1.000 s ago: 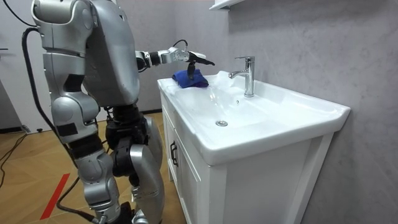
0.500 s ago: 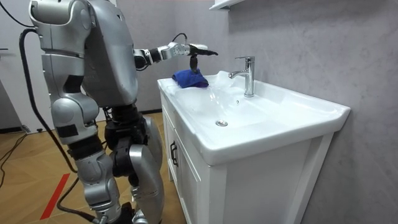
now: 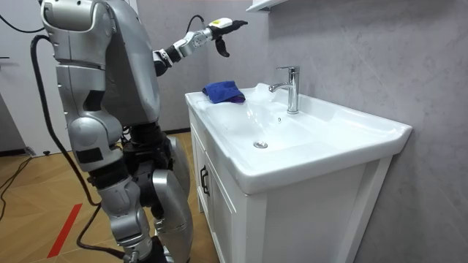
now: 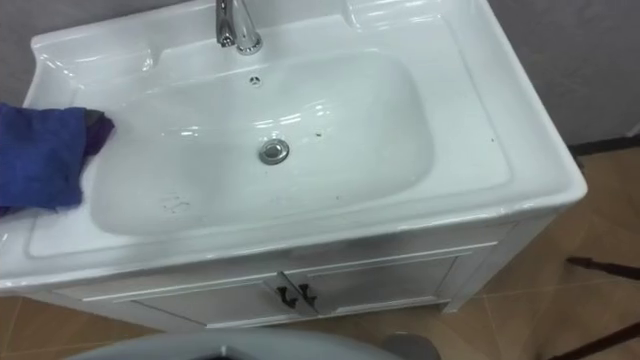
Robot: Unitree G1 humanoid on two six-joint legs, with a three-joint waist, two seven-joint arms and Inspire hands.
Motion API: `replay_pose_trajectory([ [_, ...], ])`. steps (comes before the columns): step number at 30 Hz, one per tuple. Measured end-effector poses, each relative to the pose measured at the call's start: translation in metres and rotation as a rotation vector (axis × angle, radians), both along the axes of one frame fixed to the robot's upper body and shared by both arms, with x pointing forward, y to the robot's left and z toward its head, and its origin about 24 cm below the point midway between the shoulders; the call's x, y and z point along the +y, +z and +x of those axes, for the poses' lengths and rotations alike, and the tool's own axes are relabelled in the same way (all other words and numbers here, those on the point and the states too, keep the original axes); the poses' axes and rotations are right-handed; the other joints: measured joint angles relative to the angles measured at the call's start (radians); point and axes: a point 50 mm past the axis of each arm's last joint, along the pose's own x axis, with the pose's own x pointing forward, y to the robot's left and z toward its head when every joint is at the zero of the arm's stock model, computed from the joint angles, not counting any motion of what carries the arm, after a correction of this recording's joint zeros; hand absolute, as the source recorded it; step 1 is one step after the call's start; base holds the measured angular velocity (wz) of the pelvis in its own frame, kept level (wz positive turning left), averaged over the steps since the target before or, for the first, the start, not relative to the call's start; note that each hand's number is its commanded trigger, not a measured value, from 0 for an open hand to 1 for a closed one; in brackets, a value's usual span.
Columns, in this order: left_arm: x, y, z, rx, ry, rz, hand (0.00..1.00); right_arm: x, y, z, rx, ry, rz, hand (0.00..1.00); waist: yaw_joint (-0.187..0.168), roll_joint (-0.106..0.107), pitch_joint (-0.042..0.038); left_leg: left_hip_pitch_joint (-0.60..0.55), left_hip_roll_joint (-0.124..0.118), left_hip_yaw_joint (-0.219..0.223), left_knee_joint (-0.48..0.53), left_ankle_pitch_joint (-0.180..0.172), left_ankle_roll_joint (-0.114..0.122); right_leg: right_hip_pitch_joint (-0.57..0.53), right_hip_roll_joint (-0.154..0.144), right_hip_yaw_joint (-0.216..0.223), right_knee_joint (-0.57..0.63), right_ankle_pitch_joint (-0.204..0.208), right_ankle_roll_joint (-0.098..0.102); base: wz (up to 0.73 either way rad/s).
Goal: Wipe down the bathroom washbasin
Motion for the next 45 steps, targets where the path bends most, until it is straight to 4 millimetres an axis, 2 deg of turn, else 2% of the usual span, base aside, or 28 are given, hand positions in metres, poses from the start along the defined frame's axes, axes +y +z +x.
replay_pose_trajectory([
  [1, 0.004, 0.005, -0.002, -0.010, 0.009, 0.004, 0.00, 0.000, 0.000, -0.002, 0.005, 0.001, 0.001, 0.00, 0.006, 0.003, -0.0023, -0.002, 0.000, -0.001, 0.000, 0.000, 0.000, 0.001, 0.000, -0.003, -0.002, 0.000, 0.000, 0.13],
  [4, 0.019, 0.018, -0.009, -0.033, 0.060, 0.037, 0.00, -0.002, 0.001, -0.009, 0.019, -0.004, 0.005, 0.00, 0.021, 0.006, -0.0023, 0.001, 0.001, -0.001, -0.009, 0.000, 0.000, 0.012, 0.002, -0.011, -0.016, 0.001, 0.002, 0.12],
  [8, 0.042, 0.020, -0.019, -0.073, 0.145, 0.061, 0.00, -0.006, 0.003, -0.017, 0.041, 0.000, -0.010, 0.00, 0.055, 0.012, -0.0002, 0.002, -0.001, -0.007, -0.013, 0.000, 0.000, 0.015, 0.001, -0.015, -0.019, 0.003, 0.004, 0.00],
  [10, 0.064, 0.001, -0.032, -0.035, 0.222, 0.035, 0.00, -0.009, 0.004, -0.012, 0.029, 0.018, -0.025, 0.00, 0.059, 0.021, -0.0002, 0.002, -0.002, -0.017, -0.016, 0.000, 0.000, 0.019, 0.002, -0.020, -0.024, 0.003, 0.004, 0.03],
  [11, 0.073, -0.013, -0.041, 0.010, 0.251, 0.009, 0.00, -0.010, 0.005, -0.009, 0.022, 0.027, -0.034, 0.00, 0.063, 0.027, -0.0038, 0.000, -0.002, -0.023, -0.016, 0.000, 0.000, 0.020, 0.003, -0.025, -0.028, 0.003, 0.004, 0.06],
  [12, 0.076, -0.019, -0.046, 0.028, 0.263, -0.003, 0.00, -0.010, 0.005, -0.007, 0.013, 0.030, -0.035, 0.00, 0.066, 0.027, -0.0035, -0.001, -0.002, -0.029, -0.016, 0.000, 0.000, 0.019, 0.003, -0.027, -0.029, 0.003, 0.004, 0.09],
  [16, 0.109, -0.072, -0.089, 0.165, 0.407, -0.106, 0.00, -0.016, 0.008, 0.001, -0.010, 0.042, -0.042, 0.00, 0.087, 0.033, -0.0061, -0.019, -0.003, -0.058, -0.016, 0.000, 0.000, 0.013, 0.003, -0.050, -0.031, 0.000, -0.001, 0.14],
  [18, 0.119, -0.094, -0.110, 0.228, 0.480, -0.147, 0.00, -0.020, 0.009, 0.005, -0.005, 0.058, -0.052, 0.00, 0.100, 0.028, -0.0082, -0.022, -0.004, -0.067, -0.016, 0.001, -0.001, 0.013, 0.000, -0.064, -0.028, -0.005, -0.002, 0.18],
  [19, 0.124, -0.108, -0.124, 0.261, 0.530, -0.183, 0.00, -0.022, 0.010, 0.006, 0.000, 0.057, -0.058, 0.00, 0.114, 0.018, -0.0067, -0.025, -0.006, -0.072, -0.014, 0.001, -0.002, 0.012, -0.002, -0.067, -0.025, -0.010, -0.002, 0.16],
  [20, 0.125, -0.114, -0.130, 0.270, 0.550, -0.202, 0.00, -0.022, 0.011, 0.006, 0.000, 0.057, -0.060, 0.00, 0.117, 0.019, -0.0081, -0.026, -0.006, -0.075, -0.013, 0.001, -0.002, 0.012, -0.003, -0.070, -0.023, -0.013, -0.002, 0.21],
  [21, 0.125, -0.123, -0.143, 0.285, 0.588, -0.228, 0.00, -0.023, 0.011, 0.008, -0.003, 0.060, -0.061, 0.00, 0.126, 0.009, -0.0067, -0.033, -0.011, -0.089, -0.010, 0.003, -0.004, 0.012, -0.009, -0.082, -0.014, -0.020, -0.002, 0.36],
  [22, 0.124, -0.132, -0.154, 0.293, 0.611, -0.256, 0.00, -0.023, 0.011, 0.008, -0.009, 0.062, -0.064, 0.00, 0.129, -0.003, -0.0072, -0.040, -0.013, -0.097, -0.005, 0.003, -0.005, 0.014, -0.014, -0.098, -0.012, -0.024, -0.002, 0.37],
  [26, 0.118, -0.164, -0.185, 0.326, 0.710, -0.405, 0.00, -0.028, 0.015, 0.019, -0.042, 0.086, -0.072, 0.00, 0.171, -0.014, -0.0067, -0.054, -0.014, -0.113, 0.005, 0.005, -0.008, 0.018, -0.016, -0.120, -0.014, -0.024, -0.002, 0.21],
  [27, 0.117, -0.170, -0.191, 0.333, 0.725, -0.429, 0.00, -0.028, 0.016, 0.022, -0.054, 0.090, -0.069, 0.00, 0.174, -0.017, -0.0046, -0.055, -0.014, -0.115, 0.005, 0.005, -0.008, 0.018, -0.016, -0.122, -0.013, -0.025, -0.003, 0.12],
  [29, 0.110, -0.193, -0.218, 0.376, 0.799, -0.513, 0.00, -0.028, 0.017, 0.032, -0.084, 0.095, -0.058, 0.00, 0.172, -0.015, -0.0052, -0.057, -0.015, -0.124, 0.005, 0.006, -0.010, 0.019, -0.015, -0.125, -0.013, -0.026, -0.004, 0.10],
  [30, 0.108, -0.199, -0.225, 0.386, 0.822, -0.540, 0.00, -0.028, 0.017, 0.033, -0.080, 0.092, -0.056, 0.00, 0.170, -0.022, -0.0012, -0.059, -0.016, -0.127, 0.005, 0.007, -0.011, 0.020, -0.017, -0.127, -0.013, -0.027, -0.005, 0.11],
  [32, 0.099, -0.219, -0.249, 0.426, 0.899, -0.634, 0.00, -0.028, 0.017, 0.032, -0.072, 0.088, -0.056, 0.00, 0.169, -0.023, -0.0018, -0.061, -0.017, -0.132, 0.004, 0.008, -0.012, 0.019, -0.023, -0.134, -0.011, -0.027, -0.006, 0.08],
  [34, 0.079, -0.245, -0.280, 0.497, 0.991, -0.743, 0.00, -0.027, 0.016, 0.031, -0.058, 0.077, -0.047, 0.00, 0.168, -0.029, -0.0052, -0.060, -0.019, -0.137, 0.004, 0.010, -0.012, 0.019, -0.025, -0.131, -0.011, -0.029, -0.005, 0.02],
  [36, 0.061, -0.260, -0.301, 0.543, 1.049, -0.811, 0.00, -0.027, 0.015, 0.026, -0.048, 0.060, -0.042, 0.00, 0.165, -0.039, -0.0075, -0.057, -0.020, -0.137, 0.002, 0.011, -0.012, 0.023, -0.028, -0.134, -0.010, -0.029, -0.006, 0.04],
  [38, 0.037, -0.277, -0.323, 0.609, 1.107, -0.905, 0.00, -0.024, 0.014, 0.021, -0.038, 0.050, -0.031, 0.00, 0.157, -0.058, -0.0088, -0.049, -0.022, -0.140, 0.001, 0.012, -0.012, 0.038, -0.030, -0.142, -0.011, -0.034, -0.004, 0.13],
  [41, 0.014, -0.293, -0.338, 0.656, 1.170, -1.027, 0.00, -0.020, 0.011, 0.018, -0.037, 0.037, -0.015, 0.00, 0.148, -0.080, -0.0041, -0.040, -0.020, -0.140, 0.002, 0.014, -0.014, 0.054, -0.028, -0.149, -0.014, -0.038, -0.005, 0.09],
  [45, -0.009, -0.306, -0.344, 0.672, 1.199, -1.154, 0.00, -0.018, 0.011, 0.017, -0.038, 0.022, -0.010, 0.00, 0.123, -0.084, -0.0031, -0.035, -0.020, -0.140, -0.002, 0.014, -0.015, 0.062, -0.029, -0.149, -0.016, -0.038, -0.005, 0.01],
])
